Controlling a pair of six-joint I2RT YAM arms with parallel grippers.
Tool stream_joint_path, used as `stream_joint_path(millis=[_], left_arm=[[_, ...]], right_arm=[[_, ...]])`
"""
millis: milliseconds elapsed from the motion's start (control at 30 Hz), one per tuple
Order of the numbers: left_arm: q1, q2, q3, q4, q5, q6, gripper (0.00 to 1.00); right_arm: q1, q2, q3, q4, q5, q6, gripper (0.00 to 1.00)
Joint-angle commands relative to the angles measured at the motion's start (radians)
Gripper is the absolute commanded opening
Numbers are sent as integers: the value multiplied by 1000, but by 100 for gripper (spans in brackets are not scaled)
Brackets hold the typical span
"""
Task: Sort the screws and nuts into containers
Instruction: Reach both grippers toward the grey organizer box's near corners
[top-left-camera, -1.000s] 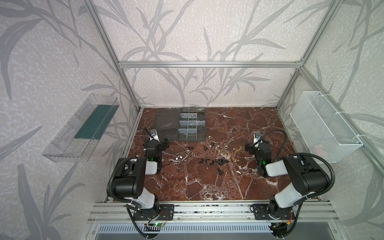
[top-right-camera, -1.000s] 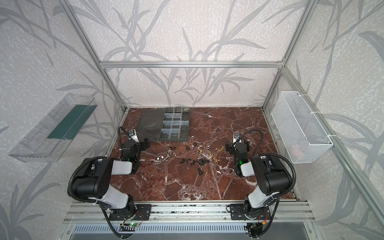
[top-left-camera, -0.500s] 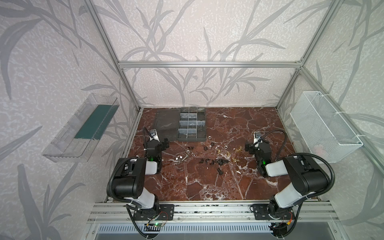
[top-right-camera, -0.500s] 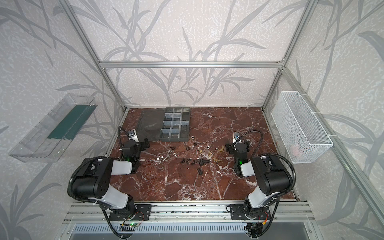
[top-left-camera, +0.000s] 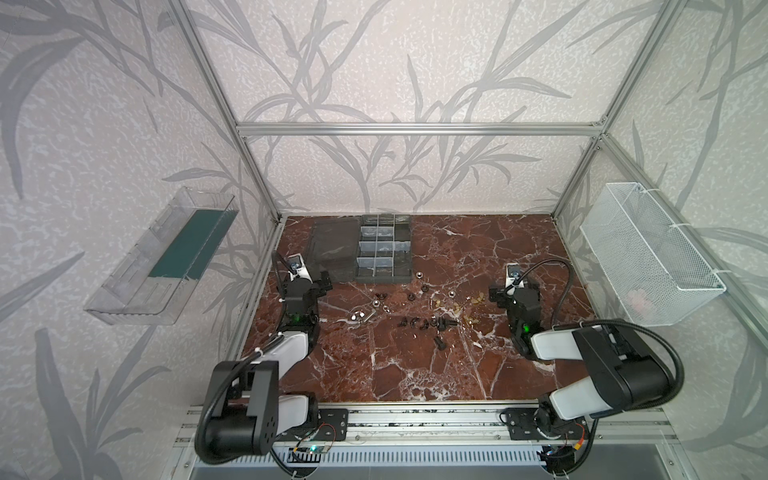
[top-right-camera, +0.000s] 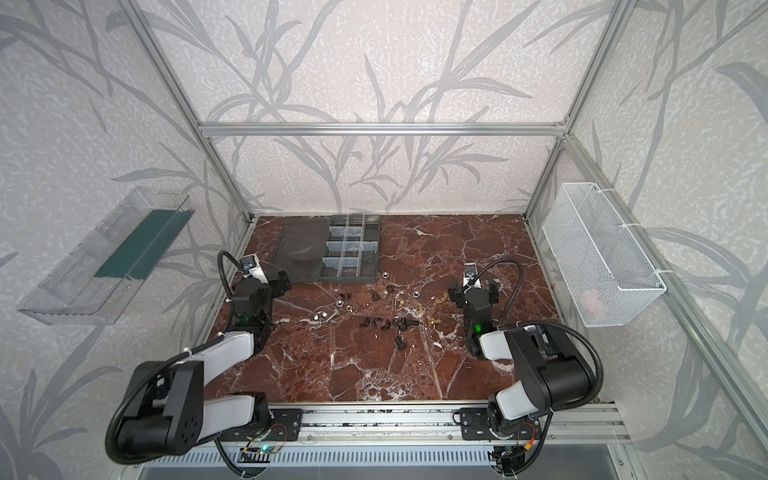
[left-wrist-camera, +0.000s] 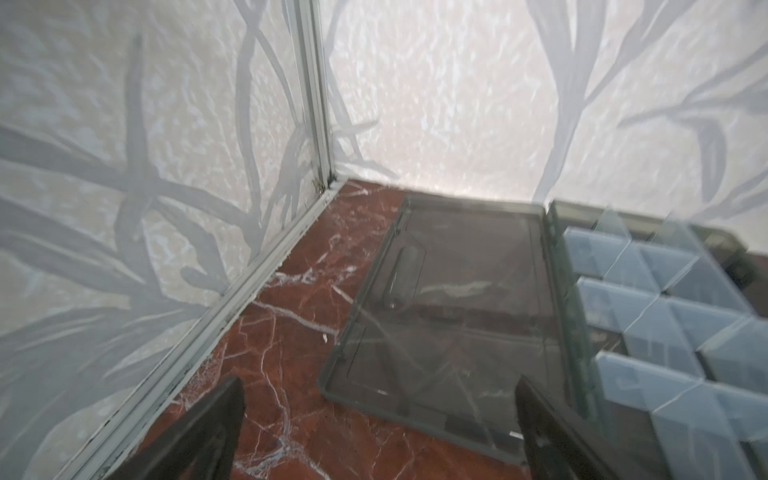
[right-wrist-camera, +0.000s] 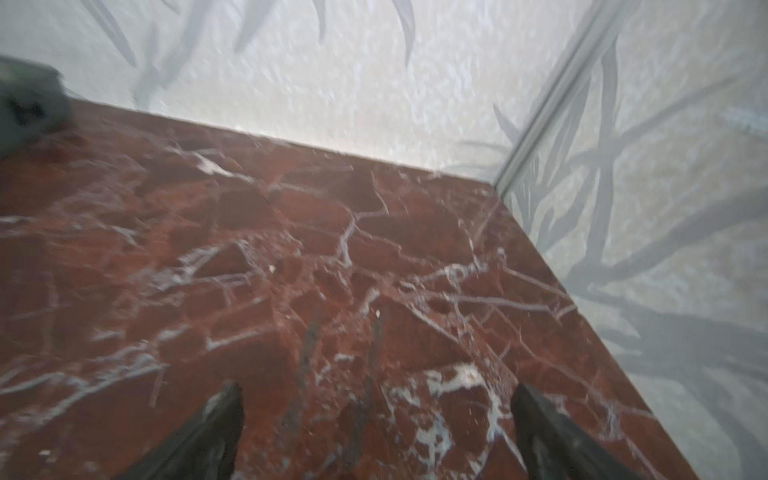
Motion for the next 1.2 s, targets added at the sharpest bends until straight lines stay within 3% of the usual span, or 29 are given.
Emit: stream_joint_path(millis=[0,67,200,267,333,467,533,667,867,1167], left_arm=[[-5,-60,-12,-42,-13,-176,99],[-7,-72,23,-103,47,-264,99],[-12,-30,162,-289,165,-433,99],[-19,2,211,-339,239,-519,99],[-40,37,242,-363,319,-569,99],[-168,51,311,-518,285,-481,99],[-196,52,298,-519,297,-513,99],[-198,46,273,-532,343,-591,99],[-203,21,247,-538,414,-672,99],[-208,34,221,-546,454,-687,99]], right_arm=[[2,-170,83,-157,77,-5,99],[-9,-206,139,-271,7,60,99],[-42,-205,286,-511,-345,259,99],[-75,-146,342,-520,-591,380,99],[-69,-58,413,-517,-698,441,99],[12,119,615,-689,-609,473,99],[74,213,730,-788,-544,439,99],[174,410,931,-914,-452,414,99],[228,653,1161,-1002,-426,466,100],[292,853,1366,-1057,-361,508,85]])
